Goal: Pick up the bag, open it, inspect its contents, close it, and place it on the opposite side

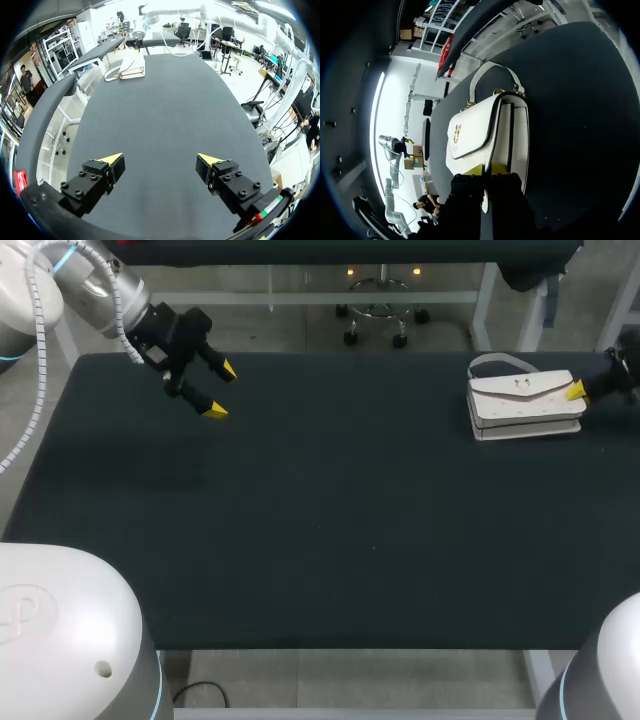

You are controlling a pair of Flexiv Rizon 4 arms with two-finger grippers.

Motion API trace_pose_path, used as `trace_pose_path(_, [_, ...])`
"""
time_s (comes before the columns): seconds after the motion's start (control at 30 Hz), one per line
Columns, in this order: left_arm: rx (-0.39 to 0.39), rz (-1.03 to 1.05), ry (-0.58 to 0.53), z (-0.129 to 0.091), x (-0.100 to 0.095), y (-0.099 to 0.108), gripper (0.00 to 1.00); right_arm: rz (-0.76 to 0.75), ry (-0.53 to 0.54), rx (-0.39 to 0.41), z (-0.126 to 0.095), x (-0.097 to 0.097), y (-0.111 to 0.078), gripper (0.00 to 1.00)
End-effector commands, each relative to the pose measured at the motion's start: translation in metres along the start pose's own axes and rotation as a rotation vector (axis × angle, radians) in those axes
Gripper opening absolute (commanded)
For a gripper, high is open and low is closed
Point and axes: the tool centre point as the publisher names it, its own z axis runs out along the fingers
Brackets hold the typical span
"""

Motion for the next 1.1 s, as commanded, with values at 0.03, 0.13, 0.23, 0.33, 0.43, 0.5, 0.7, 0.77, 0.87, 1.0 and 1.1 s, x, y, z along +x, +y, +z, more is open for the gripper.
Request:
trace_pose_path(0.03, [0.002,0.001,-0.003,0.001,0.000,0.000,1.00,-0.018,0.069,0.564,0.011,-0.002,0.001,0.00])
trace_pose_path(0.13, [0.002,0.001,-0.003,0.001,0.000,0.000,1.00,-0.034,0.081,0.563,0.016,0.007,-0.006,0.00])
trace_pose_path(0.23, [0.002,0.001,-0.003,0.001,0.000,0.000,1.00,-0.049,0.078,0.568,0.021,0.018,-0.013,0.00])
trace_pose_path(0.33, [0.002,0.001,-0.003,0.001,0.000,0.000,1.00,-0.071,0.082,0.560,0.023,0.032,-0.019,0.00])
trace_pose_path(0.43, [0.002,0.001,-0.003,0.001,0.000,0.000,1.00,-0.099,0.086,0.557,0.027,0.046,-0.025,0.00])
trace_pose_path(0.5, [0.002,0.001,-0.003,0.001,0.000,0.000,1.00,-0.118,0.086,0.563,0.032,0.056,-0.029,0.00])
trace_pose_path(0.7, [0.002,0.001,-0.003,0.001,0.000,0.000,1.00,-0.133,0.074,0.558,0.050,0.077,-0.043,0.00])
trace_pose_path(0.77, [0.002,0.001,-0.003,0.001,0.000,0.000,1.00,-0.137,0.079,0.551,0.056,0.082,-0.048,0.00])
trace_pose_path(0.87, [0.002,0.001,-0.003,0.001,0.000,0.000,1.00,-0.125,0.080,0.519,0.067,0.089,-0.057,0.00])
trace_pose_path(1.0, [0.002,0.001,-0.003,0.001,0.000,0.000,1.00,-0.116,0.046,0.495,0.081,0.100,-0.070,0.00])
trace_pose_path(1.1, [0.002,0.001,-0.003,0.001,0.000,0.000,1.00,-0.115,0.040,0.467,0.087,0.106,-0.079,0.00])
